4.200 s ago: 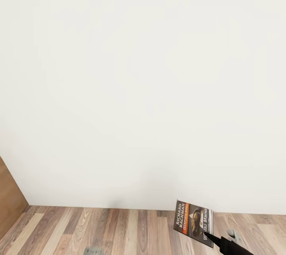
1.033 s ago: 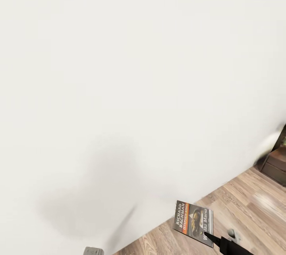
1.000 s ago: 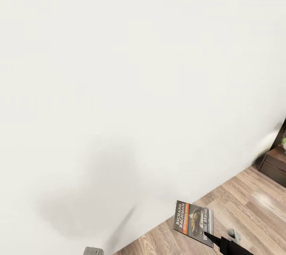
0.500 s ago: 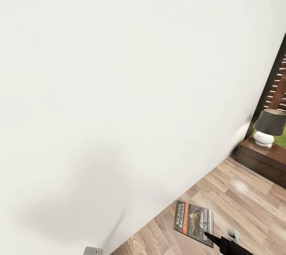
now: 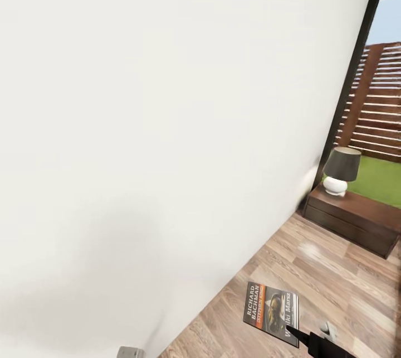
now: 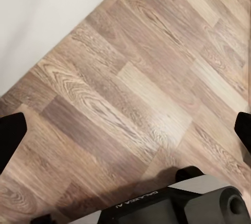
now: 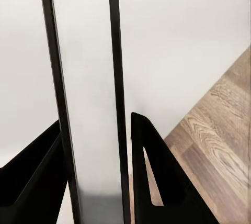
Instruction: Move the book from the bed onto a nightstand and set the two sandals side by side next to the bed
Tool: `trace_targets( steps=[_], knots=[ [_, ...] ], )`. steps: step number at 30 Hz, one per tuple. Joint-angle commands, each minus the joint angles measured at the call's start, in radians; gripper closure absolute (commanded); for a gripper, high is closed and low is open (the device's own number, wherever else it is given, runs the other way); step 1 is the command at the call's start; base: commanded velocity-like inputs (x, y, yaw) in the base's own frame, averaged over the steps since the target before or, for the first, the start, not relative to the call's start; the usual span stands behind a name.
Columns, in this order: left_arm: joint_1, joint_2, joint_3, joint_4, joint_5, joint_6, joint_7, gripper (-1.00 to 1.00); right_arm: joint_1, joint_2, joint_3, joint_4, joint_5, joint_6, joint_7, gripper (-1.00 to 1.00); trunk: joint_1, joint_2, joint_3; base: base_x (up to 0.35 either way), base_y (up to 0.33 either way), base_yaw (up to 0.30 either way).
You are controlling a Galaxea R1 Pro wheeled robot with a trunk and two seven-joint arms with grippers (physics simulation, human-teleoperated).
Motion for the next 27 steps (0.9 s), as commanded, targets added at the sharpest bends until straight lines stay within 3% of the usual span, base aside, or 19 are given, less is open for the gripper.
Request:
trace_targets(
  steps=[1,27],
  knots=[
    [0.0,0.0,0.008,0.001,-0.01,-0.005,-0.002,-1.0,-0.001,0.0,0.002,0.0,-0.01,0.006,0.002,1.0,0.0,-0.001,0.0,0.027,0.0,-0.284],
    [0.0,0.0,0.008,0.001,-0.01,-0.005,-0.003,-1.0,-0.001,0.0,0.002,0.0,-0.01,0.006,0.002,1.0,0.0,-0.001,0.0,0.002,0.0,-0.284]
  ],
)
